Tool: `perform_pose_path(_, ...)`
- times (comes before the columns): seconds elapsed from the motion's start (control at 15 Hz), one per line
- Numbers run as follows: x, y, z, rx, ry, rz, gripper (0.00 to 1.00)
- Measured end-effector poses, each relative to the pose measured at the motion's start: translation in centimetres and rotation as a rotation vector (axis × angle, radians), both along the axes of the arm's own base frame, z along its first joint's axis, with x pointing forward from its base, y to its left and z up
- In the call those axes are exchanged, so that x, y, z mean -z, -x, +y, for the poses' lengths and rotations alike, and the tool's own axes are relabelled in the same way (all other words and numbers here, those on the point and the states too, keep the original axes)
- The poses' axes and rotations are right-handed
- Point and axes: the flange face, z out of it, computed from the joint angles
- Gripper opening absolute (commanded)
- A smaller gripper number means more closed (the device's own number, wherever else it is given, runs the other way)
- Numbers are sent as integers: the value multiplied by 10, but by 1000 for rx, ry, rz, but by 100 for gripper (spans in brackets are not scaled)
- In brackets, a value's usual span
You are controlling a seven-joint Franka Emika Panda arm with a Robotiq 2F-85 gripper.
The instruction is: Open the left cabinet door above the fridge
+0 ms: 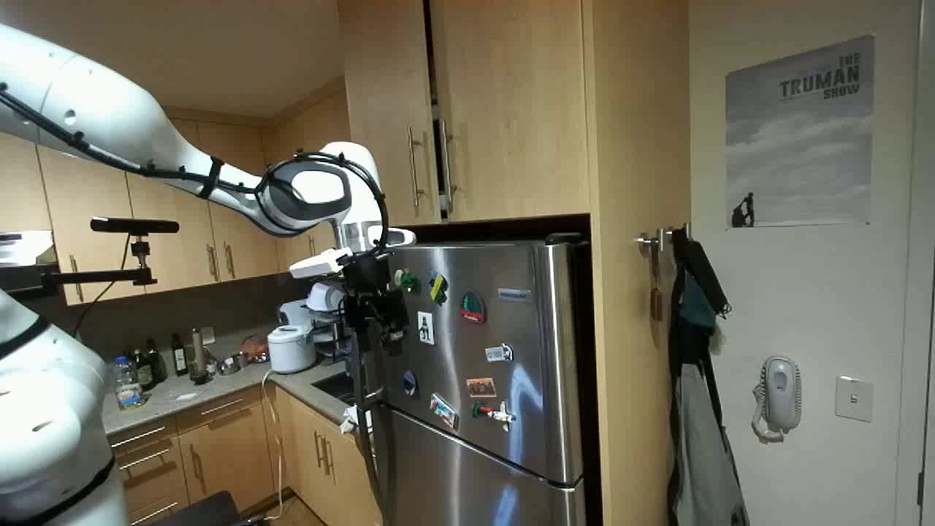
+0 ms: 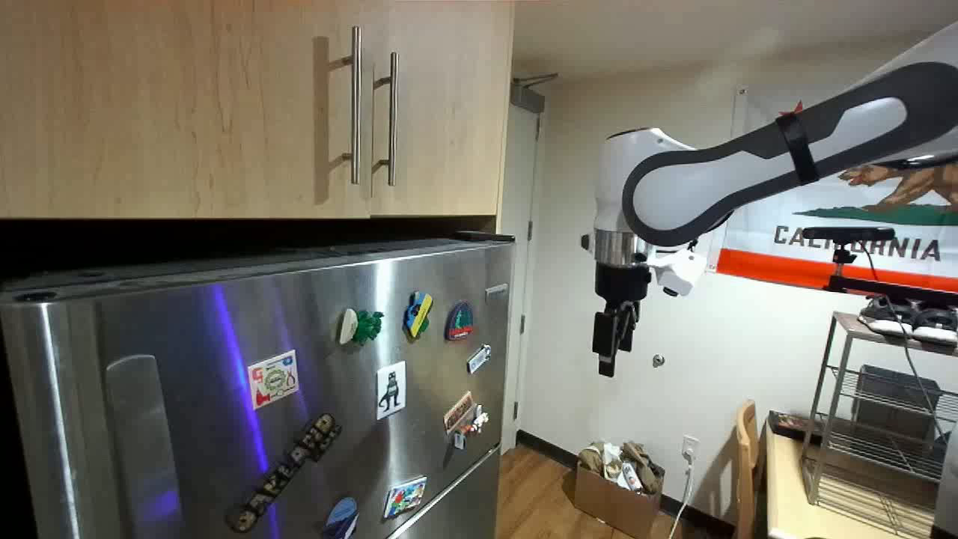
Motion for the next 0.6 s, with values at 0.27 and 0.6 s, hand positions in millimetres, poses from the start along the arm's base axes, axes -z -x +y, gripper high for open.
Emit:
perform_pose_path(0.27, 0, 0, 1, -2, 0, 0, 100)
perform_pose_path(0.6, -1, -3, 9, -25, 1, -12, 100)
